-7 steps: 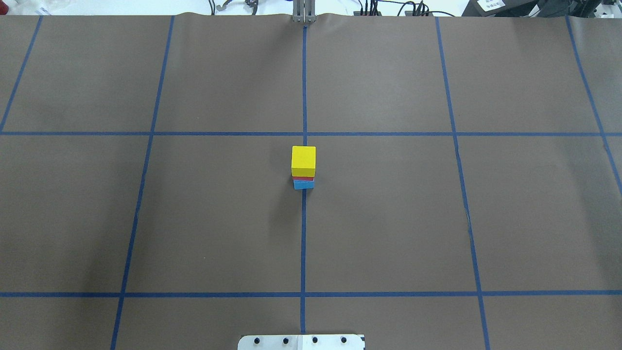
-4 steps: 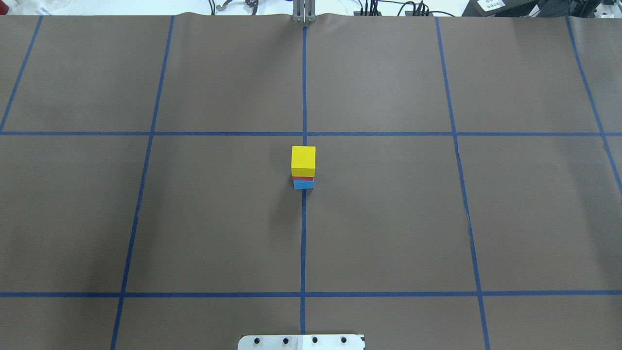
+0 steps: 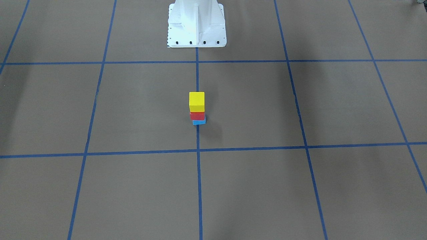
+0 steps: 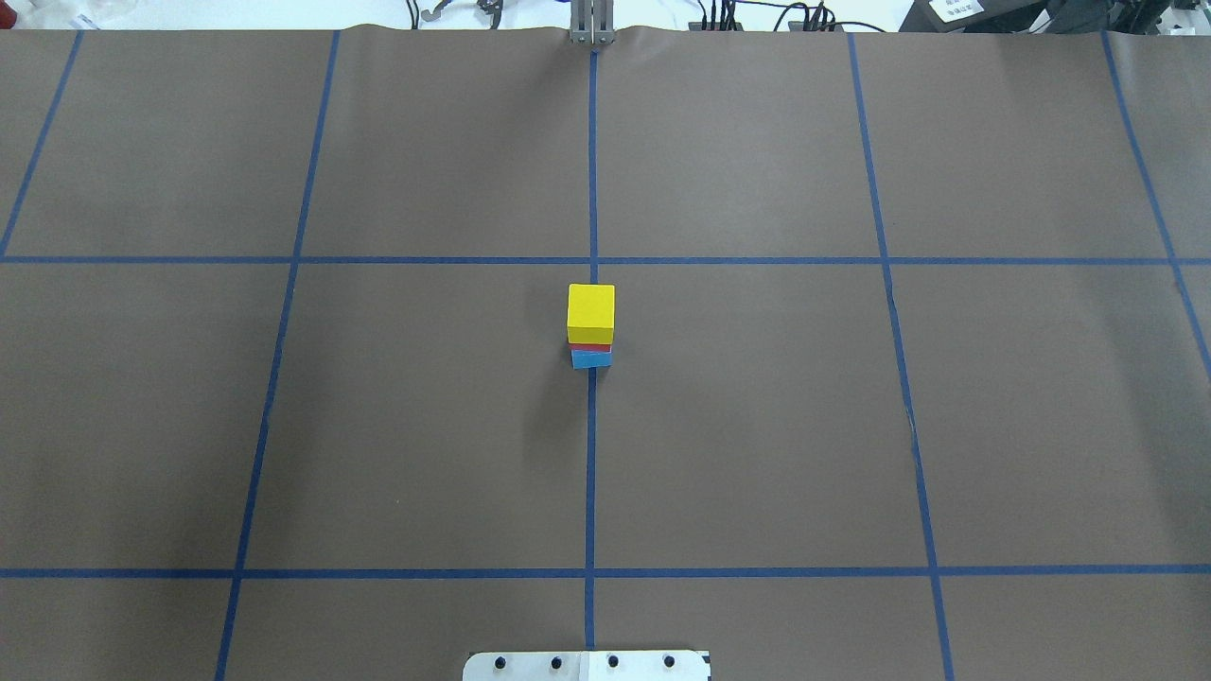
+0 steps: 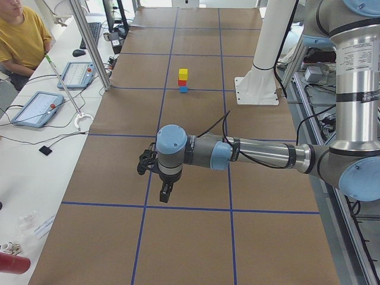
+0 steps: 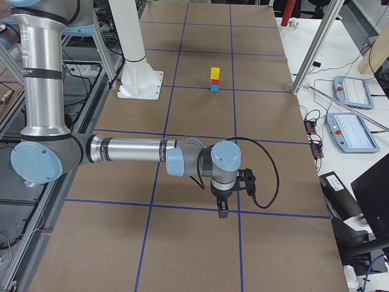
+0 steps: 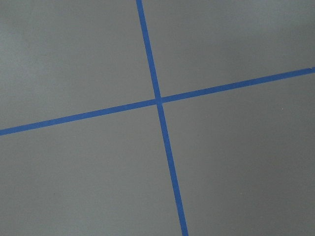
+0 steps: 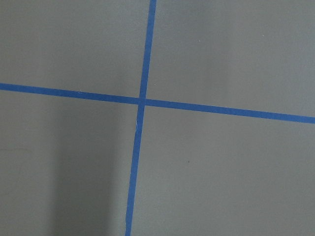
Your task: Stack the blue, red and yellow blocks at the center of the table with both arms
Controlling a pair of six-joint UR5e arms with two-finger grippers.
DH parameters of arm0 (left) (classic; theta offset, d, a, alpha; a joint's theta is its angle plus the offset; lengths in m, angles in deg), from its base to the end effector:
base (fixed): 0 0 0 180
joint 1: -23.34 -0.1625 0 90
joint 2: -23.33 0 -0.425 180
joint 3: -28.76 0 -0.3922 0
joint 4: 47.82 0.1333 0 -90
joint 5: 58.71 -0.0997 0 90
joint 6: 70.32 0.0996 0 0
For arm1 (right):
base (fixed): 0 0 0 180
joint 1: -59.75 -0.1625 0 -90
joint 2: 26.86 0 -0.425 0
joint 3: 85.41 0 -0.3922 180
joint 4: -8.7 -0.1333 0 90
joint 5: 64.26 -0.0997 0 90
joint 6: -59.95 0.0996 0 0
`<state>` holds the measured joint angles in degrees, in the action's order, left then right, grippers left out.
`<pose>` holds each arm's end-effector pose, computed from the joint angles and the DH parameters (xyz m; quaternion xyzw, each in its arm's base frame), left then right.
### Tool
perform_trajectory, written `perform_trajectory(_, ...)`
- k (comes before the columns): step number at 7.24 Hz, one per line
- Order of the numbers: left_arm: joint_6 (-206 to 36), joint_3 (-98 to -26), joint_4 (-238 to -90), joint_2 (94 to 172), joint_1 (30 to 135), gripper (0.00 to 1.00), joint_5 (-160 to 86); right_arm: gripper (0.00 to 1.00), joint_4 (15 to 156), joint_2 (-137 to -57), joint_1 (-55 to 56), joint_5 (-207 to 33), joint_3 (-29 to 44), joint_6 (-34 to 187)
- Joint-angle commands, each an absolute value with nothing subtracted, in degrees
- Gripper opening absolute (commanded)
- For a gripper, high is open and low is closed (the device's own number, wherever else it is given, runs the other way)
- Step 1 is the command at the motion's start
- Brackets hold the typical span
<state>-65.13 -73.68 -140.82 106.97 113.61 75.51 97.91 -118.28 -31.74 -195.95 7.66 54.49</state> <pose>-0.0660 -0.4523 0.5981 0.0911 0.3713 0.0694 0.9214 0.0796 -0.4824 0.6461 0.0414 -0.3539 -0.0399 0.9335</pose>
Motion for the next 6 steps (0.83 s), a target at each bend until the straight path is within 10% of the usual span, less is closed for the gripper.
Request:
perform_trajectory(1, -65.1, -73.6, -140.7, 106.9, 113.6, 1.00, 75.4, 1.00, 97.9, -118.4, -31.7, -195.9, 7.7, 54.4)
perform_trajectory(6, -65.1, -73.0, -140.7, 106.6, 113.6, 1.00, 75.4, 1.00, 97.9, -118.4, -31.7, -195.9, 7.7, 54.5)
